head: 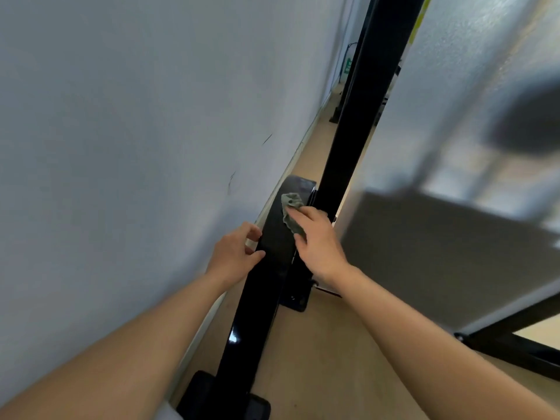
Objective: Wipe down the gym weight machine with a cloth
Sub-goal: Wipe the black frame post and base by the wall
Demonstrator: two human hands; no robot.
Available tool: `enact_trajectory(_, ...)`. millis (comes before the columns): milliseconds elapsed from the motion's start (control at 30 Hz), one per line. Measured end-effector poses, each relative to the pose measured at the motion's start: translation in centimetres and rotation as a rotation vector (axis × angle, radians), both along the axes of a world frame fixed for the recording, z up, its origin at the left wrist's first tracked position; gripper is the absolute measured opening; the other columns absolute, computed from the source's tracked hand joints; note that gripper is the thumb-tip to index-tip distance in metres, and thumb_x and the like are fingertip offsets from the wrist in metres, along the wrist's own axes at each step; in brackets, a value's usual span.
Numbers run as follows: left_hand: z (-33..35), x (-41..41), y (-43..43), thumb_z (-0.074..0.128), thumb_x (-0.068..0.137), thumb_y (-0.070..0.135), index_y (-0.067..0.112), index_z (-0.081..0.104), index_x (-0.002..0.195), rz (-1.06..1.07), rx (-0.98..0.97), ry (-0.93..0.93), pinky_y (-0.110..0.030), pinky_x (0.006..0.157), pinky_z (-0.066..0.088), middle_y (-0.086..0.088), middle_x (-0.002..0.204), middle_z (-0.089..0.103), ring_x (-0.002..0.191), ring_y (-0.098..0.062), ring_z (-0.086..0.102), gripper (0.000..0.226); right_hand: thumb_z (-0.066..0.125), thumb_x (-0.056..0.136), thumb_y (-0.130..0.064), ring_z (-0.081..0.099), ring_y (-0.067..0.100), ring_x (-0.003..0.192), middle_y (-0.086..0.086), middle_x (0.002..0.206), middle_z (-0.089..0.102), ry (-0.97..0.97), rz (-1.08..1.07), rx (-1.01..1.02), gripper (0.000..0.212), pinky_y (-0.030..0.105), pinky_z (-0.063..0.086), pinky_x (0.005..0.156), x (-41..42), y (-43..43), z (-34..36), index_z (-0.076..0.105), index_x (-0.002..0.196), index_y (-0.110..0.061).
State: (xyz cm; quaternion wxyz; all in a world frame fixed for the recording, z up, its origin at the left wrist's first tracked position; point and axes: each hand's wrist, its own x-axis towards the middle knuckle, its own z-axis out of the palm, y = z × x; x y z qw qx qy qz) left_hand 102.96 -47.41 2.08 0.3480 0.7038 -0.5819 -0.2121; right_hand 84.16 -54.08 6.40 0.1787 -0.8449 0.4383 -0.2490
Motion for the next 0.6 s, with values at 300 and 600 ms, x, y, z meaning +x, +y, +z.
enact_trajectory(300,1.3,0.0,-0.2,0.069,0.089,0.020,0.027,0.056,0.105,0.138,-0.193,0.045,-0.030,0.075,0.055,0.007,0.102,0.063,0.081,-0.007,0.061,0.022,0.069,0.083,0.000,0.047,0.030,0.128,-0.001,0.145,0.056,0.295,0.230,-0.355,0.054,0.044,0.045,0.105,1.1,1.2,-3.5,0.065,0.132,-0.023)
enact_trajectory(600,-0.3,0.2,0.3,0.072,0.084,0.027,0.021,0.062,0.091,-0.246,-0.017,-0.329,-0.036,0.072,0.051,0.006,0.094,0.056,0.081,-0.016,0.054,0.013,0.068,0.072,0.011,0.057,0.021,0.111,-0.002,0.109,0.071,0.301,0.392,-0.157,0.035,0.037,0.056,0.086,-0.9,2.1,-4.6,0.078,0.092,-0.017)
